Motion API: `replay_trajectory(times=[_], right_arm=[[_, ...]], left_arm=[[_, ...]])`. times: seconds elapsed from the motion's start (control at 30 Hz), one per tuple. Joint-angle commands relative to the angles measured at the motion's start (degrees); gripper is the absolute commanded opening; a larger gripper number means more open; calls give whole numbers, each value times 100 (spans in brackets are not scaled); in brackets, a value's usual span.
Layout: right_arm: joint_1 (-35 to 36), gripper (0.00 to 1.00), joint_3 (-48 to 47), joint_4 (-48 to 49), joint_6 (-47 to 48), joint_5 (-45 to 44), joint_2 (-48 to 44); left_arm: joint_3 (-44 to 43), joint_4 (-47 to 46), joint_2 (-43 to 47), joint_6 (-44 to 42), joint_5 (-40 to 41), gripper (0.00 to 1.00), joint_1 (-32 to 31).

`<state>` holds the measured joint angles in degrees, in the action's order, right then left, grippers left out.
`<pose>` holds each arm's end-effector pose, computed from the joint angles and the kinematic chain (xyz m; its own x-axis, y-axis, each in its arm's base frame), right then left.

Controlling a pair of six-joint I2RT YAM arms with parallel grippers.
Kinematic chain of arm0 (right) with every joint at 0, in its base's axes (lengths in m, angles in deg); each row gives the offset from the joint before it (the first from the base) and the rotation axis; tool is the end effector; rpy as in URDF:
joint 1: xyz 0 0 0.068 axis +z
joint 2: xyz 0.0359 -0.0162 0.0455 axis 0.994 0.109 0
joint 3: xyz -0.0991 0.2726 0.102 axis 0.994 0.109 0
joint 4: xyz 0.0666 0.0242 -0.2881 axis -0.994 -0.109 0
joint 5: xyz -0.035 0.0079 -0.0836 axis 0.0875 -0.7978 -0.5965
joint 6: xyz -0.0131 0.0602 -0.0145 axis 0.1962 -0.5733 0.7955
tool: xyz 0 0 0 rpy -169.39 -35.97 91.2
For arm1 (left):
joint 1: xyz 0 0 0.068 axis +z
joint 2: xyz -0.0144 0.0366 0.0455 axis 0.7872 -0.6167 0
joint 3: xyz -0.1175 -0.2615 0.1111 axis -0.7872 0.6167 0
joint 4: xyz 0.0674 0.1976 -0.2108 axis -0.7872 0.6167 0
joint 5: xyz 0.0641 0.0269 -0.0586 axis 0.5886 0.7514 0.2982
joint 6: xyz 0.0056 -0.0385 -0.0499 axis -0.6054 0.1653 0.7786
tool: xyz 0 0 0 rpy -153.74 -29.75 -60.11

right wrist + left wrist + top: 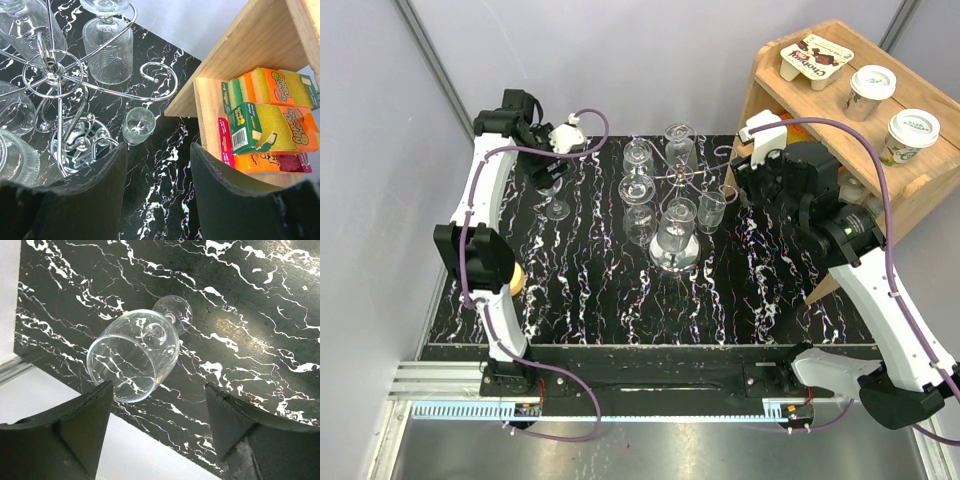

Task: Place the wine glass upside down on the wine glass rack
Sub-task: Pick up the wine glass at the center of the board.

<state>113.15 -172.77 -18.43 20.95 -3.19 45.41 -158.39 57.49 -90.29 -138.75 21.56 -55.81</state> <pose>0.2223 0.1149 0.5102 -0.1589 -0.4159 -0.8954 -0.3894 0.8598 -0.3302 0.4565 -0.0426 0.3884 -0.3148 0.8480 -0.4263 0.8420 0.4568 0.2870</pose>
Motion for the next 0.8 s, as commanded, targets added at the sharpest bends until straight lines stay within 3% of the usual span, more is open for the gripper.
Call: replay_trajectory(times=[0.0,0.4,0.77], right_arm=[[-84,58,-12,129,23,97,-19],[-146,57,14,130,6,158,33],[-172,56,-3,129,-3,193,7]], left_arm=[[-445,234,-281,-374,-336,76,10],[-621,682,-774,-673,-107,54,-183],[-648,841,-783,-630,68,26,-192]])
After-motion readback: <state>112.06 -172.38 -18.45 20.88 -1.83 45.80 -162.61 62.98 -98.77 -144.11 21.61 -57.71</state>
